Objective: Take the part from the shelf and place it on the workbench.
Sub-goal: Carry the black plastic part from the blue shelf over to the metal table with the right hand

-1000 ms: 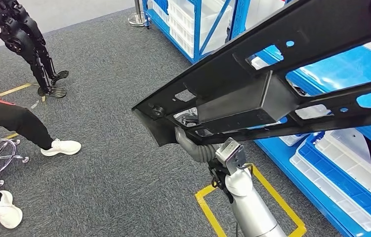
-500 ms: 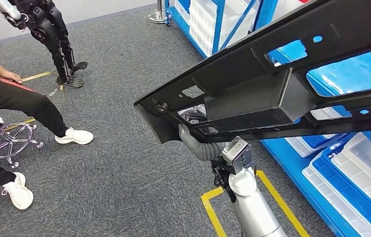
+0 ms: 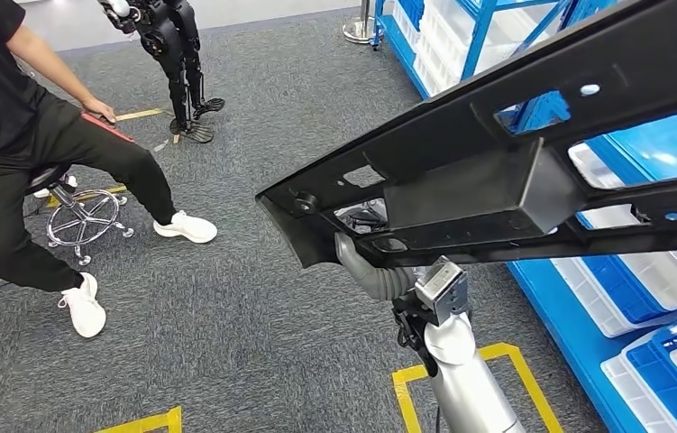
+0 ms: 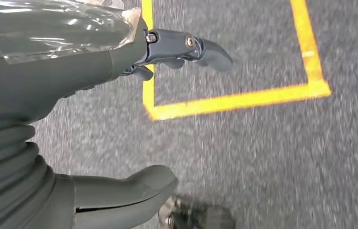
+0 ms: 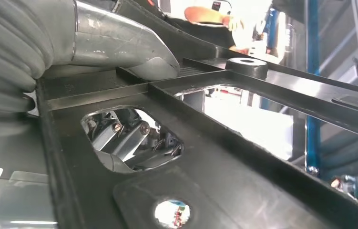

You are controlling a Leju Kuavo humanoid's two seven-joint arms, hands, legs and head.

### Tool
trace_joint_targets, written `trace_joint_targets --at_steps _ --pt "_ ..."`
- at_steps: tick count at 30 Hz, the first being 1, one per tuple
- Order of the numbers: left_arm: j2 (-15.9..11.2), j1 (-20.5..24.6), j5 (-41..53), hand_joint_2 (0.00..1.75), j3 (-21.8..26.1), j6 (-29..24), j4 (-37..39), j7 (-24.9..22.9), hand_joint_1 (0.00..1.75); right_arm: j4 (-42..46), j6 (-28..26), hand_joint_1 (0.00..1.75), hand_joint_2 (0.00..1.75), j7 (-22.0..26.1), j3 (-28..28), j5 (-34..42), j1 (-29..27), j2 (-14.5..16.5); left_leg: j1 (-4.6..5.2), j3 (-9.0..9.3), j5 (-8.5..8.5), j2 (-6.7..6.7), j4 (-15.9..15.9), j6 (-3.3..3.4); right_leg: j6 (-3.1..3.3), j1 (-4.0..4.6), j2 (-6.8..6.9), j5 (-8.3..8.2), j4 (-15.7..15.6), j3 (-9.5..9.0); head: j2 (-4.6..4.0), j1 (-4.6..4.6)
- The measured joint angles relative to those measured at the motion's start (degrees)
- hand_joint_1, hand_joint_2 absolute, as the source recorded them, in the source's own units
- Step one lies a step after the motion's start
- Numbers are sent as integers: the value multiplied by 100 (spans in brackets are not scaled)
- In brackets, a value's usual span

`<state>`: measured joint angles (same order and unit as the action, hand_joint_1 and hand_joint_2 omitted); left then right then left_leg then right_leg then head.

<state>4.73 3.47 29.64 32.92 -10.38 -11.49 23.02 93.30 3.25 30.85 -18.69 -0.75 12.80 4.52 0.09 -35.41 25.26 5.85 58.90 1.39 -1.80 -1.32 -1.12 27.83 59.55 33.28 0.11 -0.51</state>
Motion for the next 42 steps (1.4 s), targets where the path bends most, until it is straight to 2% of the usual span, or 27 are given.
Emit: trace_joint_targets --at_steps 1,3,5,6,7,8,9,10,12,14,16,18,20,22,23,24,26,27,29,31,32,34,36,38,39,40,42 --pt "-1 -16 -16 175 19 55 1 -1 0 -1 8 175 175 7 -1 7 -1 4 -14 -8 5 -3 6 -18 37 2 28 -11 -4 -3 0 1" --pt "-2 -37 -27 175 55 117 2 -3 0 -1 27 175 175 23 -4 9 0 20 -26 -102 150 -177 218 -63 103 -7 89 -19 -17 -18 0 16" --pt "-5 -35 -26 175 84 127 2 -4 0 -1 40 175 175 35 -5 9 -10 36 -31 -410 492 -446 857 -109 156 14 169 -9 -21 -27 0 35" --pt "-9 -33 -26 175 96 129 2 -4 0 -1 43 175 175 38 -5 10 -19 41 -36 -611 660 -521 1250 -123 173 31 220 -2 -20 -26 0 39" --pt "-10 -36 -25 175 105 130 2 -4 0 -1 46 175 175 38 -4 10 -30 43 -38 -761 745 -552 1531 -125 182 46 272 4 -20 -26 0 40" --pt "-9 -40 -24 175 110 134 2 -4 0 -1 49 175 175 38 -4 11 -40 44 -36 -819 729 -564 1625 -115 192 59 326 12 -19 -27 0 39" --pt "-10 -44 -22 175 114 142 2 -4 0 -1 51 175 175 38 -4 12 -46 47 -32 -752 605 -574 1480 -92 201 70 377 18 -20 -33 0 40" --pt "-12 -45 -20 175 117 158 1 -4 0 0 53 175 175 38 -4 12 -47 51 -20 -567 414 -616 1127 -55 208 80 426 25 -21 -42 0 40" --pt "-18 -33 -9 175 121 198 0 -4 0 1 54 175 175 38 -5 12 -43 63 38 -149 134 -834 342 26 208 105 510 42 -26 -62 0 39" --pt "-21 -14 13 175 122 223 -1 -3 0 1 54 175 175 38 -5 11 -45 72 102 5 91 -950 33 77 182 118 586 59 -36 -74 0 38" --pt "-25 -12 26 175 122 232 -1 -3 0 2 54 175 175 39 -6 9 -52 81 110 26 57 -836 -25 121 138 119 653 72 -53 -91 0 38" --pt "-15 -16 26 175 122 240 -1 -4 0 3 54 175 175 44 -8 7 -54 90 80 102 -13 -726 -138 168 111 119 499 152 88 -49 0 33" --pt "0 -1 28 175 122 250 -1 -4 0 2 54 175 175 53 -5 4 -72 82 60 147 -49 -606 -194 198 132 104 241 403 661 216 0 22" --pt "5 12 33 175 123 258 0 -11 0 1 54 175 175 58 -2 3 -112 62 55 145 -49 -454 -192 209 128 84 153 647 1358 581 0 14" --pt "10 10 37 175 123 262 1 -20 0 1 54 175 175 58 -1 3 -130 54 53 146 -48 -375 -188 207 91 72 145 660 1491 668 0 15" --pt "15 5 39 175 123 264 1 -30 0 1 54 175 175 59 -1 2 -138 49 47 149 -44 -299 -181 200 33 58 139 577 1393 641 0 15" --pt "21 -2 42 175 124 266 2 -47 0 1 54 175 175 67 -2 -5 -139 45 24 151 -17 -153 -135 157 -98 5 48 243 650 311 0 14" --pt "19 -2 42 175 125 264 1 -52 0 -2 56 175 175 72 -5 -10 -137 45 21 139 8 -86 -95 120 -122 -11 -15 109 288 137 0 11" --pt "12 -8 42 175 129 256 1 -60 0 -8 63 175 175 87 -10 -14 -131 46 18 101 36 9 -43 48 -70 -9 -91 0 -46 -34 0 10" --pt "4 -32 42 175 139 244 1 -63 0 -13 74 175 175 97 -16 -17 -121 52 4 74 33 51 -43 1 20 13 -35 -17 -47 -46 0 13" --pt "5 -45 41 175 144 239 2 -63 0 -14 82 175 175 99 -19 -20 -113 58 -1 60 54 -12 -16 -23 50 8 -2 -24 -56 -51 0 14" --pt "5 -46 38 175 149 226 2 -62 0 -15 98 175 175 109 -27 -24 -92 78 -7 -90 244 -269 301 -82 120 -7 82 -25 -76 -69 0 32" --pt "13 -31 34 175 151 218 2 -60 0 -24 107 175 175 119 -30 -26 -84 87 -25 -458 584 -500 1019 -132 171 16 188 -7 -77 -74 0 48" --pt "20 -37 33 175 155 218 3 -58 0 -45 109 175 175 119 -32 -26 -85 88 -48 -778 740 -550 1576 -152 190 35 304 8 -76 -75 0 47" --pt "22 -44 33 175 157 218 4 -57 0 -54 109 175 175 119 -34 -27 -84 89 -55 -793 660 -562 1564 -149 198 42 360 15 -76 -80 0 47" --pt "24 -50 33 175 162 217 3 -56 0 -60 110 175 175 120 -37 -28 -80 91 -58 -685 487 -585 1320 -134 204 49 413 23 -76 -89 0 47" --pt "21 -43 34 175 183 216 2 -51 0 -62 110 175 175 128 -41 -42 -47 95 -30 -280 123 -754 521 -83 200 68 505 45 -76 -115 0 47"
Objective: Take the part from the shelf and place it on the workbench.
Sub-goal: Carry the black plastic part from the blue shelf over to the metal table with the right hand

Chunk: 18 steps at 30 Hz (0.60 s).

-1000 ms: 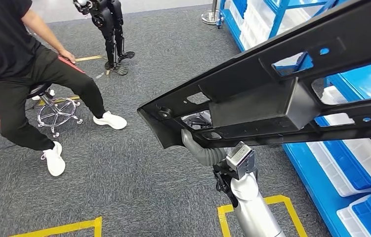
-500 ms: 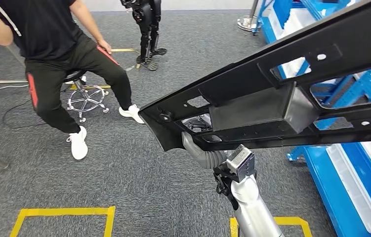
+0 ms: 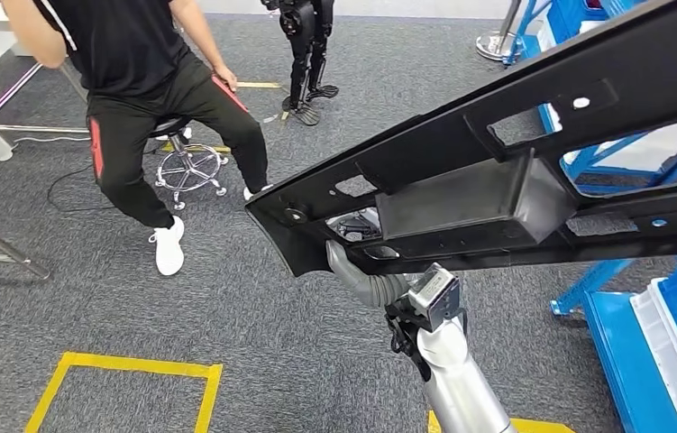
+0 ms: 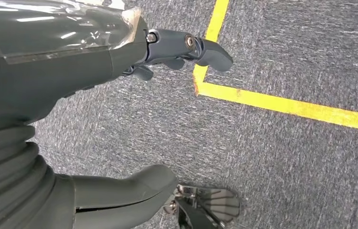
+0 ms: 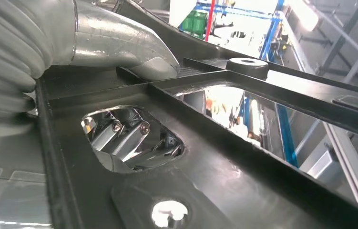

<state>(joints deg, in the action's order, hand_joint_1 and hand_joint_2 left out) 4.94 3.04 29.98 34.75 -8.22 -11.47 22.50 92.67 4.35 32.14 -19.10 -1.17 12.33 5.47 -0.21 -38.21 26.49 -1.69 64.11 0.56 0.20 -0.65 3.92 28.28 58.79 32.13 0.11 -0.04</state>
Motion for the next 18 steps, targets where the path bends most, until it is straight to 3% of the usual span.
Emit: trace_joint_targets --at_steps 1,3,5,6,7,9,11,12,13,15,16,18 --pt "0 10 3 175 12 0 -1 6 0 0 -1 175 175 7 0 -16 32 0 27 156 -95 -80 -305 31 -13 16 37 13 0 -7 0 -2" --pt "-2 26 10 175 27 -1 -1 17 0 0 -7 175 175 18 -1 -51 97 0 84 246 -99 -129 -517 81 -56 36 115 37 -10 -20 0 -4" --pt "-4 19 13 175 39 -3 -1 21 0 3 -13 175 175 20 -2 -66 147 7 83 275 -125 -13 -573 144 -109 40 170 63 -13 -41 0 -6" --pt "-1 16 10 175 47 -7 -1 22 0 5 -14 175 175 19 -2 -64 167 10 70 313 -149 40 -618 176 -128 37 100 99 49 -30 0 -8" --pt "2 18 3 175 55 -10 -1 23 0 8 -16 175 175 17 -2 -61 188 12 53 351 -175 93 -661 207 -132 37 -19 180 221 40 0 -12" --pt "8 38 -8 175 68 -17 -1 22 0 4 -17 175 175 3 1 -50 215 -1 36 386 -195 210 -695 244 -101 20 -284 460 918 384 0 -27" --pt "7 51 -7 175 75 -17 -1 20 0 -16 -17 175 175 -18 4 -28 223 -21 33 389 -193 356 -692 253 -108 9 -357 662 1590 769 0 -39" --pt "7 50 -2 175 76 -16 -1 21 0 -26 -18 175 175 -24 5 -15 225 -29 30 392 -191 432 -688 249 -147 3 -364 635 1653 835 0 -39" --pt "8 46 3 175 78 -13 -1 23 0 -32 -20 175 175 -26 4 -1 228 -34 24 399 -185 509 -681 240 -206 -6 -374 507 1460 773 0 -39" --pt "8 41 16 175 81 -5 -1 34 0 -34 -30 175 175 -27 4 11 239 -40 14 401 -157 656 -639 196 -320 -50 -494 142 659 437 0 -43" --pt "2 40 26 175 83 -2 -1 42 0 -33 -38 175 175 -27 4 12 247 -43 18 390 -134 720 -605 164 -329 -72 -554 1 316 282 0 -47" --pt "-10 31 43 175 87 1 -1 56 0 -31 -54 175 175 -30 4 11 253 -48 25 350 -103 801 -561 102 -252 -83 -615 -92 52 159 0 -50"
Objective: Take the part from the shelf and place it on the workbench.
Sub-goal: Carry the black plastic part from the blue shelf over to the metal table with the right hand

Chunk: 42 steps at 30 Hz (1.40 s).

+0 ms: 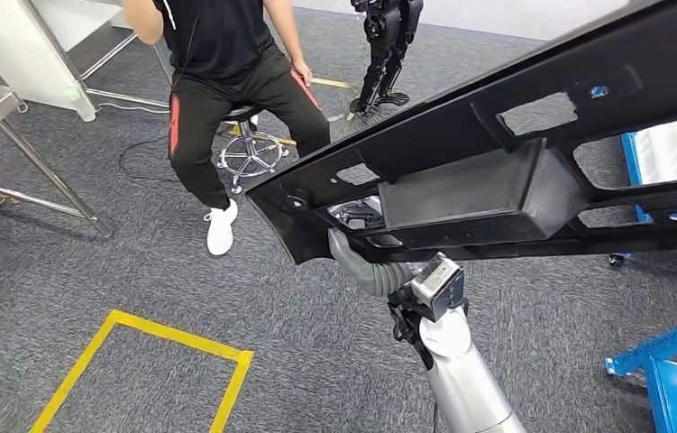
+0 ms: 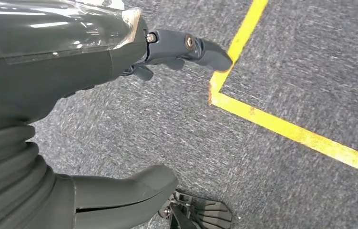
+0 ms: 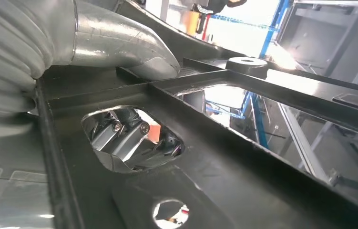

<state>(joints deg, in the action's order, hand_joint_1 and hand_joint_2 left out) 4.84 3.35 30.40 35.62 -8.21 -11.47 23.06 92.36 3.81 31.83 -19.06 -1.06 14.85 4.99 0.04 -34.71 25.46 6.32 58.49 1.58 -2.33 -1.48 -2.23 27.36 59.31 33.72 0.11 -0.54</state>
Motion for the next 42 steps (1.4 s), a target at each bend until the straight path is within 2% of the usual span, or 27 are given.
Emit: trace_joint_targets --at_steps 2,4,6,8,9,10,11,13,15,17,19,20,22,24,25,26,28,30,32,33,35,37,38,39,40,41,42 --pt "-13 -28 6 175 9 1 0 7 0 2 -7 175 175 -2 1 1 7 2 -22 -23 11 16 4 -50 99 10 67 -13 -7 -16 0 4" --pt "-17 -40 7 175 17 1 0 7 0 6 -8 175 175 -1 1 1 21 12 -28 -101 134 -204 186 -108 175 -1 141 -18 -24 -38 0 21" --pt "-9 -20 13 175 18 -4 0 -25 0 12 -8 175 175 -8 3 -1 29 19 -35 -402 467 -501 813 -161 237 10 242 0 -31 -60 0 40" --pt "-2 -10 19 175 18 -13 0 -73 0 14 -8 175 175 -29 4 -10 30 19 -58 -783 736 -596 1522 -190 269 38 361 20 -30 -69 0 43" --pt "2 -14 21 175 18 -16 0 -89 0 14 -8 175 175 -39 2 -18 31 20 -63 -862 720 -607 1634 -189 278 48 419 30 -30 -73 0 43" --pt "3 -19 22 175 18 -19 0 -99 0 14 -8 175 175 -46 1 -25 32 23 -63 -819 594 -619 1510 -177 283 56 473 41 -30 -82 0 43" --pt "3 -21 24 175 18 -21 0 -104 0 14 -8 175 175 -49 -1 -29 36 31 -58 -661 395 -655 1180 -150 286 65 524 52 -30 -97 0 43" --pt "-3 -12 24 175 19 -29 -2 -108 0 15 -8 175 175 -55 -1 -33 47 50 -7 -258 67 -879 391 -67 270 90 612 82 -32 -130 0 42" --pt "-7 7 36 175 20 -58 -4 -118 0 16 -8 175 175 -60 0 -38 52 61 61 -93 -2 -1014 48 1 233 108 695 106 -39 -148 0 41" --pt "-11 13 66 175 20 -97 -5 -141 0 16 -8 175 175 -62 -2 -46 55 74 84 -76 -10 -903 0 50 180 119 782 126 -66 -177 0 42" --pt "-6 7 93 175 20 -116 -5 -158 0 17 -8 175 175 -67 -4 -48 62 91 53 8 -63 -791 -105 105 138 119 655 200 52 -150 0 39" --pt "-2 12 99 175 20 -120 -5 -160 0 17 -8 175 175 -69 -4 -46 63 95 30 51 -90 -733 -153 128 138 119 522 298 269 -54 0 29" --pt "7 32 104 175 20 -124 -4 -162 0 12 -8 175 175 -75 -2 -46 46 81 10 70 -103 -594 -176 152 164 98 297 583 1026 332 0 15" --pt "15 39 109 175 20 -131 -4 -162 0 0 -8 175 175 -79 -1 -46 18 63 6 72 -98 -435 -173 151 132 87 255 714 1563 661 0 7" --pt "21 35 115 175 20 -142 -4 -162 0 -4 -8 175 175 -80 -1 -45 11 58 0 77 -94 -358 -169 144 83 81 250 639 1509 671 0 7" --pt "26 31 122 175 20 -161 -4 -164 0 -7 -8 175 175 -80 -2 -45 9 56 -9 85 -86 -282 -160 130 21 67 231 480 1220 560 0 8" --pt "34 28 134 175 22 -201 -4 -176 0 -9 -8 175 175 -80 -5 -47 13 55 -18 83 -47 -136 -107 73 -74 22 101 122 395 196 0 4" --pt "35 23 137 175 27 -224 -4 -190 0 -11 -8 175 175 -82 -11 -49 14 59 -14 51 -9 -37 -53 2 -29 3 21 -34 -24 -6 0 3" --pt "30 -3 138 175 43 -231 -4 -196 0 -14 -8 175 175 -86 -17 -50 16 68 -25 24 0 15 -46 -46 73 9 79 -48 -40 -24 0 4" --pt "30 -20 139 175 55 -232 -3 -199 0 -15 -7 175 175 -86 -21 -52 21 78 -30 16 15 -25 -27 -66 106 5 108 -53 -45 -29 0 5" --pt "28 -29 142 175 74 -234 -2 -202 0 -15 -6 175 175 -85 -32 -57 33 106 -29 -109 191 -263 256 -117 182 -15 184 -49 -59 -53 0 32" --pt "31 -13 145 175 81 -234 -2 -203 0 -16 -6 175 175 -85 -36 -60 32 120 -36 -459 534 -526 952 -166 239 7 280 -26 -59 -68 0 60" --pt "33 -10 145 175 84 -234 -2 -204 0 -18 -6 175 175 -87 -37 -60 28 120 -47 -659 671 -577 1318 -181 253 20 334 -16 -59 -70 0 59" --pt "36 -14 145 175 90 -235 -2 -205 0 -20 -6 175 175 -89 -37 -61 24 120 -55 -798 717 -600 1547 -186 265 30 390 -7 -59 -73 0 60" --pt "38 -21 143 175 97 -238 -2 -208 0 -23 -5 175 175 -90 -39 -61 22 120 -60 -828 652 -612 1563 -181 274 37 444 1 -59 -80 0 60" --pt "40 -26 139 175 106 -245 -2 -211 0 -25 -5 175 175 -91 -41 -62 23 122 -61 -735 488 -632 1345 -165 278 44 493 12 -59 -91 0 61" --pt "40 -28 134 175 113 -254 -2 -213 0 -26 -5 175 175 -91 -44 -62 27 125 -55 -538 274 -689 951 -134 277 51 540 24 -59 -108 0 61"
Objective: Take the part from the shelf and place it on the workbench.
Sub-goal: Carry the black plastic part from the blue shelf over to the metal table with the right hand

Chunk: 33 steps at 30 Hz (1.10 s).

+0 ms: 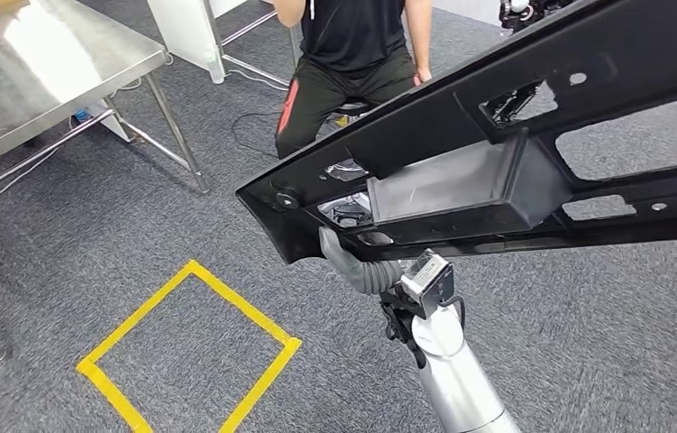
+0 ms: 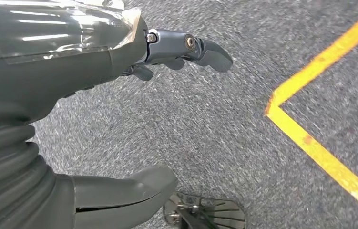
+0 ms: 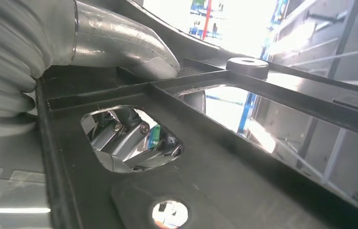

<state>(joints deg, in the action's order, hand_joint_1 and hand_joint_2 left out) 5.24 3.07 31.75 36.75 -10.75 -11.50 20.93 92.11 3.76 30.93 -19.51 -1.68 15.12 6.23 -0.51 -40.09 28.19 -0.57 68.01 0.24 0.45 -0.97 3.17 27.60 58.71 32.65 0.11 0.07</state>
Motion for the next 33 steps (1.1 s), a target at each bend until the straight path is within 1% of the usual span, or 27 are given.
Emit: trace_joint_targets --at_steps 2,3,4,6,7,8,10,11,12,13,14,16,17,18,19,21,22,23,25,26,27,28,29,30,31,32,33 --pt "-1 14 -5 175 7 -20 -2 1 0 -1 0 175 175 0 -4 -1 11 7 46 367 -263 -176 -719 65 -25 28 82 27 -3 -29 0 -3" --pt "0 22 -5 175 9 -27 -3 4 0 -2 0 175 175 0 -5 -1 14 10 72 455 -301 -231 -901 94 -46 39 123 40 -5 -38 0 -4" --pt "1 29 -5 175 10 -38 -4 8 0 -5 0 175 175 0 -6 -2 15 12 97 469 -285 -234 -950 112 -70 46 164 50 -12 -46 0 -5" --pt "4 25 -5 175 13 -60 -4 17 0 -11 0 175 175 -1 -13 -2 18 20 96 489 -312 -117 -998 159 -127 60 236 74 -24 -62 0 -5" --pt "9 18 -5 175 14 -69 -4 25 0 -15 0 175 175 -1 -17 -2 22 23 86 527 -333 -63 -1045 181 -151 59 194 104 16 -60 -1 -10" --pt "14 17 -7 175 17 -76 -4 35 0 -17 0 175 175 1 -21 -2 31 26 69 567 -358 -8 -1091 208 -160 60 101 179 158 -5 -1 -14" --pt "23 32 -8 175 31 -84 -4 63 0 -31 0 175 175 4 -23 -2 38 16 53 614 -382 100 -1137 245 -135 37 -152 441 791 302 -1 -33" --pt "24 42 -9 175 40 -85 -4 73 0 -41 0 175 175 5 -23 -2 32 8 49 614 -384 169 -1135 257 -122 33 -223 574 1180 517 0 -38" --pt "27 47 -10 175 48 -84 -3 87 0 -54 0 175 175 4 -22 -2 20 -2 49 612 -383 240 -1133 261 -128 29 -255 644 1462 686 0 -45" --pt "31 46 -16 175 55 -80 -3 107 0 -64 0 175 175 2 -22 -2 11 -9 48 611 -381 315 -1130 259 -158 24 -269 630 1553 763 0 -46" --pt "38 42 -26 175 63 -76 -2 140 0 -71 0 175 175 0 -22 -1 8 -13 44 615 -378 389 -1125 253 -209 15 -282 524 1407 720 0 -47" --pt "51 35 -45 175 90 -70 -3 233 0 -75 0 175 175 -2 -23 -1 12 -16 36 618 -355 533 -1090 215 -317 -28 -404 178 633 390 0 -48" --pt "53 35 -49 175 103 -70 -4 275 0 -75 0 175 175 -2 -24 -1 15 -16 38 609 -333 600 -1062 183 -331 -46 -467 39 285 223 0 -49" --pt "53 34 -49 175 113 -70 -4 303 0 -76 0 175 175 -2 -25 -1 13 -16 41 595 -314 648 -1038 150 -316 -56 -515 -42 65 115 0 -47" --pt "51 29 -49 175 124 -71 -4 319 0 -78 0 175 175 -2 -25 -1 12 -17 41 579 -301 684 -1024 119 -276 -50 -531 -64 -7 76 0 -47" --pt "43 5 -49 175 145 -72 -5 333 0 -78 0 175 175 -2 -24 0 15 -14 17 558 -290 709 -1021 68 -184 -39 -460 -75 -13 56 0 -44" --pt "40 -7 -49 175 153 -72 -5 337 0 -78 0 175 175 -2 -24 -1 20 -7 11 540 -259 628 -978 38 -143 -44 -427 -77 -19 46 0 -41" --pt "38 -11 -49 175 156 -72 -5 339 0 -77 0 175 175 -2 -24 -1 25 2 8 483 -177 498 -852 7 -106 -53 -387 -76 -26 33 0 -29" --pt "39 4 -49 175 157 -72 -5 342 0 -77 0 175 175 -1 -23 -1 23 14 3 196 135 196 -264 -49 -49 -48 -294 -58 -31 13 0 -7" --pt "40 11 -49 175 157 -72 -6 342 0 -78 0 175 175 -2 -22 0 18 15 -8 -15 307 123 130 -69 -32 -37 -238 -45 -30 8 0 0" --pt "40 11 -49 175 157 -72 -7 342 0 -80 0 175 175 -3 -21 0 13 15 -17 -200 413 92 455 -80 -19 -27 -181 -35 -30 5 0 -1" --pt "41 7 -49 175 157 -72 -7 342 0 -83 1 175 175 -4 -21 0 9 15 -20 -294 399 79 584 -82 -7 -21 -123 -25 -29 -1 0 0" --pt "40 2 -50 175 157 -72 -7 343 0 -85 1 175 175 -4 -22 0 8 16 -21 -279 286 69 506 -73 -3 -16 -70 -13 -29 -11 0 0" --pt "37 -1 -50 175 158 -73 -7 349 0 -86 2 175 175 -4 -22 0 10 17 -16 -136 84 34 196 -50 -5 -12 -20 2 -29 -29 0 0" --pt "32 0 -51 175 158 -74 -7 358 0 -86 2 175 175 -4 -23 0 12 18 -2 77 -123 -65 -231 -15 -14 -7 26 21 -30 -53 0 0" --pt "26 8 -51 175 159 -75 -7 369 0 -85 2 175 175 -4 -22 0 15 18 24 262 -255 -165 -586 19 -35 13 68 42 -30 -74 0 -1" --pt "22 19 -50 175 159 -78 -7 382 0 -86 2 175 175 -4 -22 0 18 18 53 393 -329 -244 -840 53 -57 29 107 62 -31 -90 0 -3"
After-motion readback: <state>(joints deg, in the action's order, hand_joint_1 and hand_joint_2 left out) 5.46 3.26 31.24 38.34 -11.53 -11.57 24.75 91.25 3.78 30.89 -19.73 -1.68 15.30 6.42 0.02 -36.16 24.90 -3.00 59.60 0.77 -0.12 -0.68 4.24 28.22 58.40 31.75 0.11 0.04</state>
